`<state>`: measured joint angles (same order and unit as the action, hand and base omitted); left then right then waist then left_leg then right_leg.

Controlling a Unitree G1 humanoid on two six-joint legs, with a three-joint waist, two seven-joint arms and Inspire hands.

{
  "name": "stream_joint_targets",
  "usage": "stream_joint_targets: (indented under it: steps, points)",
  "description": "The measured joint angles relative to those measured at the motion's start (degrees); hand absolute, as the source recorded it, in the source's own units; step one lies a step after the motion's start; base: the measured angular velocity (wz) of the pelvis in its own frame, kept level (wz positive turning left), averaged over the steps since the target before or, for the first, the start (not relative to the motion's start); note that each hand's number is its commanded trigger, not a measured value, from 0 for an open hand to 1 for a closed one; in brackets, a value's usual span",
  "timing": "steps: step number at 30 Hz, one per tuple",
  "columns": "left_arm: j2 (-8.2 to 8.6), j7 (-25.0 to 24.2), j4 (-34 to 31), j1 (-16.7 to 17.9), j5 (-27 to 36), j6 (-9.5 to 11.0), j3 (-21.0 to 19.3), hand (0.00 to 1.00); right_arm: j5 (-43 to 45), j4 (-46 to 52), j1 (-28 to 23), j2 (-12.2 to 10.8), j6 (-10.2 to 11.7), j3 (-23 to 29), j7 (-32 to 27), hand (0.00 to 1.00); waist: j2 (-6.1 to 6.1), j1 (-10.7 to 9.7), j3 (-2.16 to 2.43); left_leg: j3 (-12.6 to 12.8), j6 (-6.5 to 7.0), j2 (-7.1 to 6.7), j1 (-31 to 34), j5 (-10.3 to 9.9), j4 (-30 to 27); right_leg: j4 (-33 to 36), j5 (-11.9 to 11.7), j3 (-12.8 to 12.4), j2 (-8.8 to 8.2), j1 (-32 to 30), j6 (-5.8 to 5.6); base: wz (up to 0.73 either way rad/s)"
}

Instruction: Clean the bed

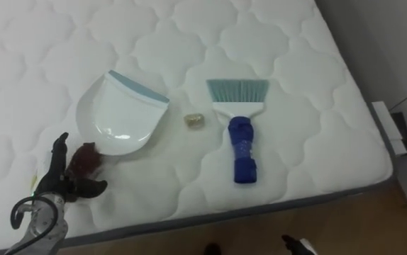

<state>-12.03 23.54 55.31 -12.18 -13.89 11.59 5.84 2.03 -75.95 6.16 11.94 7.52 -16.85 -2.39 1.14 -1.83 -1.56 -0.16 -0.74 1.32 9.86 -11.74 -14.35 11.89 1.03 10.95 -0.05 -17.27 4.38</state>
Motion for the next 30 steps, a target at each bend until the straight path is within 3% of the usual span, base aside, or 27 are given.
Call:
stream_joint_targets:
  steps: [12,17,27,30]
  points:
    - [-0.11,2.7,4.6,-2.7,-0.1,0.0,-0.1,0.0,0.0,-0.3,0.7,0.0,-0.1,-0.6,-0.2,0.0,0.25,-0.6,-0.1,0.1,-0.01,-0.05,3.7,0.0,-1.5,1.1,0.1,0.8,-0.45,-3.3,0.37,0.02]
    - [-1.13,3.5,5.6,-6.2,0.0,0.0,-1.3,0.0,0.6,-0.6,0.6,0.0,-0.2,-1.0,-0.6,0.0,1.3,-1.2,-0.81,0.1,-0.01,-0.26,7.6,0.0,-4.3,2.7,0.3,1.4,-0.95,-6.5,0.52,0.11]
    - [-1.44,3.1,9.1,-7.9,4.3,-0.8,-1.1,0.0,0.0,-0.1,1.0,-0.1,-2.7,-2.3,-0.1,0.0,1.42,-1.6,-0.9,0.3,-0.01,-0.5,11.7,0.0,-6.6,5.1,0.7,2.0,-1.81,-10.3,0.88,0.03]
    - [-1.5,3.1,11.1,-8.9,4.5,-0.8,-1.1,0.0,-0.1,0.5,1.3,-0.2,-2.6,-2.8,-0.1,0.0,1.85,-2.1,-1.18,1.8,0.01,-0.27,12.7,0.0,-7.5,6.1,1.2,2.0,-2.05,-11.1,0.75,0.05]
